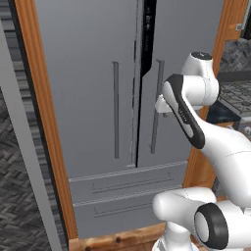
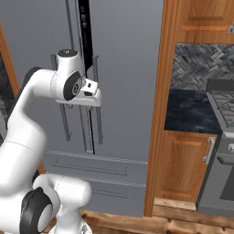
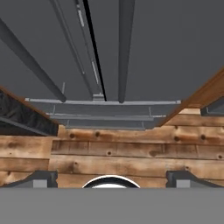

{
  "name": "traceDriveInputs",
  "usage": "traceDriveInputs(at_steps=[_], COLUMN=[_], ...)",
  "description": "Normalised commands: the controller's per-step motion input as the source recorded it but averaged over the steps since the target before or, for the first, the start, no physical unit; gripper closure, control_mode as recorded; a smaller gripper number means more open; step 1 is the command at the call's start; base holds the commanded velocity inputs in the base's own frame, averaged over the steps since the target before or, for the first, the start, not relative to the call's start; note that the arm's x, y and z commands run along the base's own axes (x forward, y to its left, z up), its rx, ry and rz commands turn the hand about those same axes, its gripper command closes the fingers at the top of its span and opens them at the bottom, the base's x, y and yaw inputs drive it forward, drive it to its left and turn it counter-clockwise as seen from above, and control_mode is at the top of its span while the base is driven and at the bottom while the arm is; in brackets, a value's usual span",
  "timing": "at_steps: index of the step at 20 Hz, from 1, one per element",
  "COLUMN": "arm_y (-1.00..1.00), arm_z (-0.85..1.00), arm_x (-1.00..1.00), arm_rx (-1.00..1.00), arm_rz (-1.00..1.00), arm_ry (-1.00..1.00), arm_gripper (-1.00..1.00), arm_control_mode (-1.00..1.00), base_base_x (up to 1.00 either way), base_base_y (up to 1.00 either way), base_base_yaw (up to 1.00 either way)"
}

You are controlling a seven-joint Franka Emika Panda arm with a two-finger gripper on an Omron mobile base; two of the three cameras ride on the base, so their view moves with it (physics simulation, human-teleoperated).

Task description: Gather the cucumber and onion from the fridge and place them on a tray on the dining counter. Then gather the fish and chicken drumstick from the fridge and place them on the other tray.

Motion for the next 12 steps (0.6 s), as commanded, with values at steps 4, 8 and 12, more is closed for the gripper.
traceDriveInputs(at_steps=[4, 8, 12], arm_y=[0.00, 0.00, 0.00], arm_z=[0.00, 0.00, 0.00], arm_x=[0.00, 0.00, 0.00], arm_rx=[0.00, 0.00, 0.00], arm_rz=[0.00, 0.00, 0.00], arm_ry=[0.00, 0.00, 0.00], arm_gripper=[-1.00, -1.00, -1.00], arm_control_mode=[1.00, 1.00, 1.00], base_base_x=[-0.11, 0.00, -0.11], base_base_y=[0.31, 0.33, 0.07], base_base_yaw=[0.00, 0.00, 0.00])
